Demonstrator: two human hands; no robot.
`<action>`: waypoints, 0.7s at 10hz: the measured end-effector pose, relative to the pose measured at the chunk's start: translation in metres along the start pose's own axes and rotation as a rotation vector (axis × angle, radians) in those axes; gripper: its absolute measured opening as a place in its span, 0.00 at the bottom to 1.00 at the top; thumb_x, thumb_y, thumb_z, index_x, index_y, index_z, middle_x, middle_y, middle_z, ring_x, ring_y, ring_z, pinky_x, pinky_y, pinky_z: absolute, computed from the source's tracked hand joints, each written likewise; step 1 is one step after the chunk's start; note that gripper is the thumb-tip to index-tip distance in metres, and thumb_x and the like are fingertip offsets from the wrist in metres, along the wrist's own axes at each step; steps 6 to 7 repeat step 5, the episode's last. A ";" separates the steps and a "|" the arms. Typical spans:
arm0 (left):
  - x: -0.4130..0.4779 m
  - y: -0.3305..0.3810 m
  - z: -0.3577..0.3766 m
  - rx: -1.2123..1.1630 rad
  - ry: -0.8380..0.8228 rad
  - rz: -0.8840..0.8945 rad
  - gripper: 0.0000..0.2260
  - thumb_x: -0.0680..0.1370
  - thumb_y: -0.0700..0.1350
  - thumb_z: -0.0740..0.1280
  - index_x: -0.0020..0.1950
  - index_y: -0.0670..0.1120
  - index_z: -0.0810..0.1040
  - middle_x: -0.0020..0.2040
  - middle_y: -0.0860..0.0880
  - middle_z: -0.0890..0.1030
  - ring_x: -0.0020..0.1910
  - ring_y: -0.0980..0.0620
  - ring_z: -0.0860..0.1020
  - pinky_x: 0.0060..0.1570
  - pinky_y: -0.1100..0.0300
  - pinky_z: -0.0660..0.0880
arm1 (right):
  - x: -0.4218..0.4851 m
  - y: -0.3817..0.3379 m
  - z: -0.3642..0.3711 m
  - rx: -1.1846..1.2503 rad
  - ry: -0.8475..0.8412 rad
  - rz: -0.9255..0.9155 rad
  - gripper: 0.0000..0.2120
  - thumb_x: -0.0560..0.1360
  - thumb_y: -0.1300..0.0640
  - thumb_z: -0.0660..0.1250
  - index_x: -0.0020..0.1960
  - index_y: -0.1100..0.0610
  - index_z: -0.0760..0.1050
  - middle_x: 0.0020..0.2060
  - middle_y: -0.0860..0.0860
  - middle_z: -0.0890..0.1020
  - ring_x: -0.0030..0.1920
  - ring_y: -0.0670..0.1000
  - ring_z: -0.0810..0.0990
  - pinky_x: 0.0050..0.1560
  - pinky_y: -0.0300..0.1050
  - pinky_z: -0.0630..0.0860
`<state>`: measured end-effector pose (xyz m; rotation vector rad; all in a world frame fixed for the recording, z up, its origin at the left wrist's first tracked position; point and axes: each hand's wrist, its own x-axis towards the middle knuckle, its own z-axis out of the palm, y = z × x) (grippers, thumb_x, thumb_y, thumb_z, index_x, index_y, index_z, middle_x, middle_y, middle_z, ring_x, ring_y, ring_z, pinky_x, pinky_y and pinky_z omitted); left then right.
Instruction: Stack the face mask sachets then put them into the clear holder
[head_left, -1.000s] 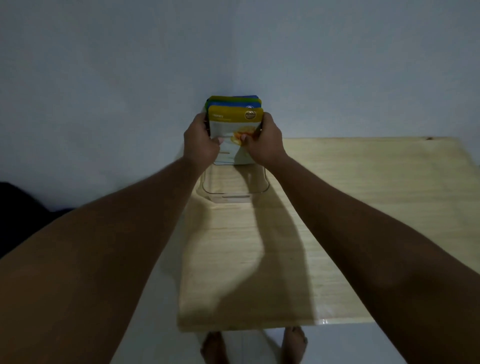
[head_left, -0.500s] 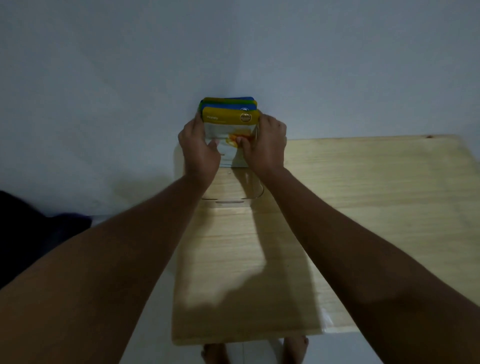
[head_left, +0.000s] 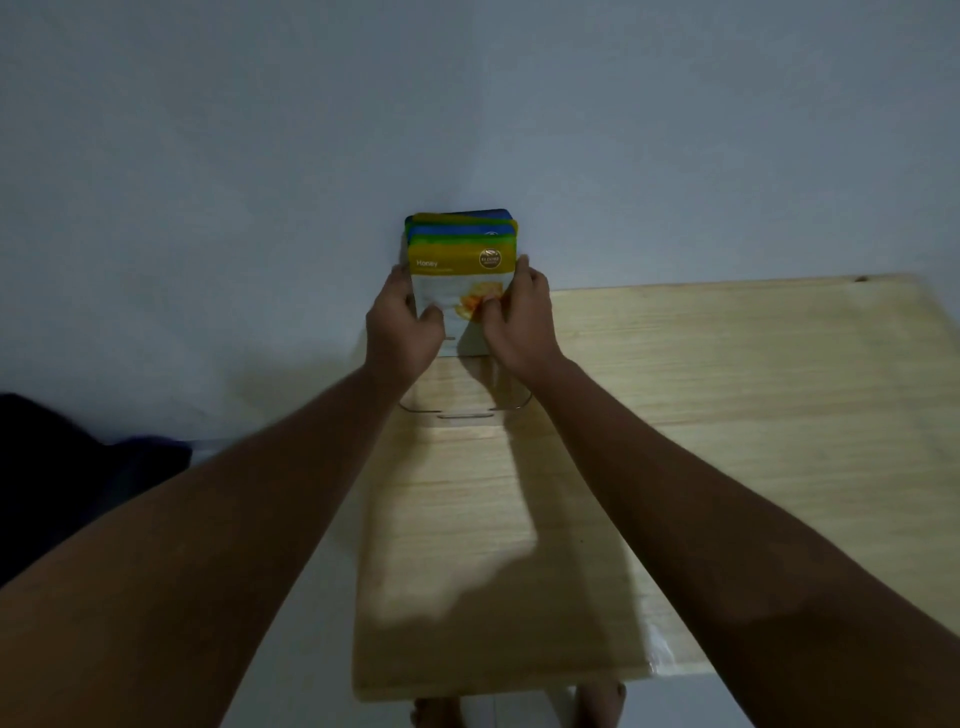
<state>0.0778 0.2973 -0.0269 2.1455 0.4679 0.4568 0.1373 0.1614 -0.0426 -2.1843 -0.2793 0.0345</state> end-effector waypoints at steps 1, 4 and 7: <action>-0.003 0.002 -0.002 -0.032 -0.039 -0.023 0.19 0.75 0.41 0.69 0.65 0.44 0.73 0.58 0.47 0.82 0.56 0.51 0.81 0.56 0.62 0.77 | -0.001 0.000 0.000 -0.008 -0.014 0.013 0.30 0.76 0.48 0.55 0.73 0.64 0.62 0.62 0.60 0.74 0.63 0.57 0.71 0.62 0.60 0.74; 0.002 0.001 -0.007 -0.080 -0.071 -0.084 0.23 0.74 0.44 0.69 0.68 0.43 0.71 0.62 0.46 0.80 0.62 0.49 0.79 0.61 0.55 0.76 | -0.006 -0.006 -0.015 0.042 -0.026 0.014 0.33 0.78 0.57 0.63 0.78 0.67 0.53 0.68 0.64 0.70 0.71 0.60 0.67 0.70 0.50 0.65; -0.015 -0.001 -0.024 -0.080 0.004 -0.153 0.32 0.75 0.45 0.70 0.76 0.38 0.63 0.72 0.40 0.71 0.69 0.43 0.74 0.66 0.48 0.73 | -0.023 -0.012 -0.041 0.048 0.005 0.011 0.35 0.79 0.55 0.62 0.78 0.68 0.50 0.73 0.66 0.64 0.74 0.63 0.63 0.75 0.56 0.61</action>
